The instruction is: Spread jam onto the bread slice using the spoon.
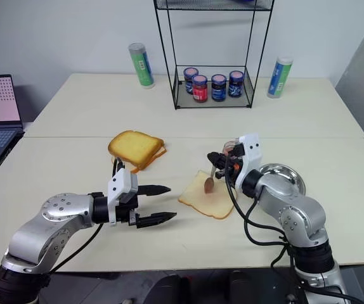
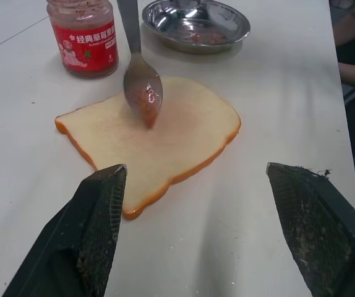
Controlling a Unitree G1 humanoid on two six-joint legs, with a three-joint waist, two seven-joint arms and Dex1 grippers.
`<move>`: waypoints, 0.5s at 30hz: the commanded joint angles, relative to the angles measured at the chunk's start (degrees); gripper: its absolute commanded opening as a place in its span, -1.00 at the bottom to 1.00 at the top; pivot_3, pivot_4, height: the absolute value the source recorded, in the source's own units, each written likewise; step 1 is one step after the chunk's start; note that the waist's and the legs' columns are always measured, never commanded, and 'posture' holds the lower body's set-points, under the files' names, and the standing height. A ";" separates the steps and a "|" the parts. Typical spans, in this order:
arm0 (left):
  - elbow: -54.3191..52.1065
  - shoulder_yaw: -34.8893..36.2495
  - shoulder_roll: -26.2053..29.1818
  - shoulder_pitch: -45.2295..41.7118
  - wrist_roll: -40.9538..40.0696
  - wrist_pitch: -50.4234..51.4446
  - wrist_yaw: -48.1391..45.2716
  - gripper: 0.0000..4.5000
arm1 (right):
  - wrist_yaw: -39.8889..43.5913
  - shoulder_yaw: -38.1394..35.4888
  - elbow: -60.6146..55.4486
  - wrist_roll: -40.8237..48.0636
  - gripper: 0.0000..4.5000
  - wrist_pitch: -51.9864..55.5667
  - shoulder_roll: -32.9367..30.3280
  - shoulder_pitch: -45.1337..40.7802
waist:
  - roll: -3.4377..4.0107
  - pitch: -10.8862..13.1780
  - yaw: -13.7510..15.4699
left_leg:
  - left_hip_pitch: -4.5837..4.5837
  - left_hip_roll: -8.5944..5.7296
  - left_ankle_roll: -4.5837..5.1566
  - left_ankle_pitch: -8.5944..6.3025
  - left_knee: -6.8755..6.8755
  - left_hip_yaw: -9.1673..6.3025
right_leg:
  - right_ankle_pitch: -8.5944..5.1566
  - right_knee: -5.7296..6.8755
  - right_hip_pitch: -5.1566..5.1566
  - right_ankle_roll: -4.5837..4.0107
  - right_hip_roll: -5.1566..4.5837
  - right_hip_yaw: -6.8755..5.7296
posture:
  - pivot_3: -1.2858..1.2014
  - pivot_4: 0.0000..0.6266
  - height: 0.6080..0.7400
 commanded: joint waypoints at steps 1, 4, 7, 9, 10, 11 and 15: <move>-0.89 0.29 -0.31 -1.09 -0.75 -0.74 -0.26 0.68 | 0.70 -0.92 -2.77 0.20 -0.97 0.03 0.70 -1.64 | 0.00 0.00 0.00 | 0.00 0.00 0.00 0.00 0.00 0.00 | 0.00 0.00 0.00 0.00 0.00 0.00 | 0.03 -0.52 1.00; -0.60 0.23 -0.41 -1.58 -0.66 -0.78 -0.24 0.68 | 0.29 -1.63 -2.73 0.73 -0.97 0.65 1.52 -2.41 | 0.00 0.00 0.00 | 0.00 0.00 0.00 0.00 0.00 0.00 | 0.00 0.01 0.00 0.00 0.00 0.00 | 0.03 -0.52 1.00; -0.36 0.10 -0.55 -1.99 -0.53 -0.86 -0.22 0.68 | 0.30 -1.90 -2.39 0.45 -0.97 0.97 2.12 -2.91 | 0.00 0.00 -0.01 | 0.00 0.00 0.00 0.00 0.01 -0.01 | 0.00 0.02 0.00 0.00 0.00 0.00 | 0.03 -0.52 1.00; -0.25 0.11 -0.63 -2.23 -0.49 -0.81 -0.21 0.68 | 0.41 -1.90 -2.23 0.10 -0.97 1.08 2.29 -3.16 | 0.00 0.00 -0.01 | 0.00 0.00 0.00 0.00 0.01 -0.01 | 0.00 0.02 0.00 0.00 0.00 0.00 | 0.03 -0.52 1.00; -0.21 0.16 -0.66 -2.31 -0.46 -0.80 -0.22 0.68 | 0.44 -1.85 -2.17 -0.04 -0.97 1.10 2.35 -3.26 | 0.00 0.00 -0.01 | 0.00 0.00 0.00 0.00 0.01 -0.01 | 0.00 0.01 0.00 0.00 0.00 -0.01 | 0.03 -0.52 1.00; -0.18 0.19 -0.68 -2.39 -0.44 -0.77 -0.23 0.68 | 0.46 -1.85 -2.12 -0.12 -0.97 1.15 2.39 -3.36 | 0.00 0.00 -0.01 | 0.00 0.00 0.00 0.00 0.01 -0.01 | 0.00 0.02 0.00 0.00 0.00 0.00 | 0.03 -0.52 1.00; -0.14 0.20 -0.79 -2.58 -0.42 -0.64 -0.07 0.68 | -0.24 -2.02 -1.55 -0.35 -0.97 1.22 3.34 -3.43 | 0.00 0.00 -0.01 | 0.00 0.00 0.00 0.00 0.01 0.00 | 0.00 0.03 0.00 0.00 0.00 0.00 | 0.03 -0.52 1.00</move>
